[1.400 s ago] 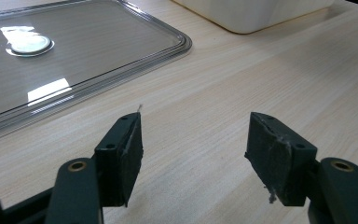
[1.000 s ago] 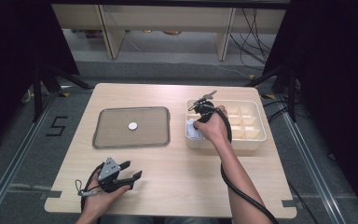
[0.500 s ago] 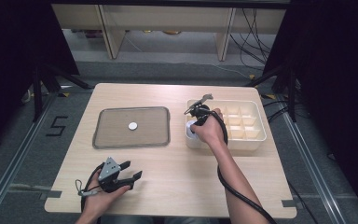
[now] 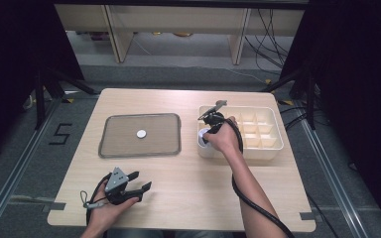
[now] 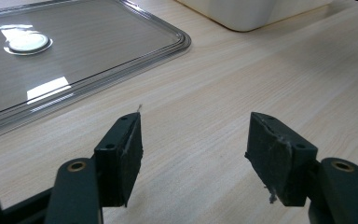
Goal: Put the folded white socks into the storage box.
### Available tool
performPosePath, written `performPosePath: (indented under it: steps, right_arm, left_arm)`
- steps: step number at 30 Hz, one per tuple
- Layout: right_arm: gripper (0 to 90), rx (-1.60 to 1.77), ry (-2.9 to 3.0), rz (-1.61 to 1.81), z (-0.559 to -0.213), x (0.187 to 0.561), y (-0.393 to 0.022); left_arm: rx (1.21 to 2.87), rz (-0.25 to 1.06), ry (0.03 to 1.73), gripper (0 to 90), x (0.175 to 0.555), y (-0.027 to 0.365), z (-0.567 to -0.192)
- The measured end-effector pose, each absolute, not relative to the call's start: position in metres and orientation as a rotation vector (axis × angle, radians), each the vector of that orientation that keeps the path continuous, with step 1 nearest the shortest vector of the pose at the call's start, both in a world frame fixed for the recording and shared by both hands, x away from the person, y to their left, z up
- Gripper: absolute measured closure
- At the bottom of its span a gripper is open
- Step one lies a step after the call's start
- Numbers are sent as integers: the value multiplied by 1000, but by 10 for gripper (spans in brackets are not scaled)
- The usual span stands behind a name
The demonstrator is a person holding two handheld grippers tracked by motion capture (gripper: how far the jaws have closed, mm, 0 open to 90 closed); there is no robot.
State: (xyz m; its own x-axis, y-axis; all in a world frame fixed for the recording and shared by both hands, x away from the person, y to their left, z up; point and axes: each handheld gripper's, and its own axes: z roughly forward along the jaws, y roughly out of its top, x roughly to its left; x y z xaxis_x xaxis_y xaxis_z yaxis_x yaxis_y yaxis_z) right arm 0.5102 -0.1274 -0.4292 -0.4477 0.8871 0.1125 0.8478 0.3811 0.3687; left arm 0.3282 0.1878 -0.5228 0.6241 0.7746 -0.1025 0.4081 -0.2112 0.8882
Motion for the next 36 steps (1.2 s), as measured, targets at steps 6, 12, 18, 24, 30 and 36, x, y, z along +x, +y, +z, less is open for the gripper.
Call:
performPosePath:
  steps: [6,12,18,24,30,36]
  right_arm:
    - [764,1594,2540,561,-436,511,-129]
    - [763,1614,2569,578,-439,513,-133]
    - [759,1656,2551,580,-439,511,-132]
    - [744,1551,2582,623,-440,514,-135]
    - [640,1681,2533,653,-433,509,-136]
    - [568,1694,2425,811,-415,507,-145]
  left_arm:
    - [1831,456,950,355,328,187,-523]
    - [1827,455,952,355,328,187,-523]
    - [1833,453,951,355,328,188,-523]
    - [1826,455,954,354,328,188,-523]
    - [1842,460,962,355,328,188,-522]
    - [1825,447,965,355,329,189,-523]
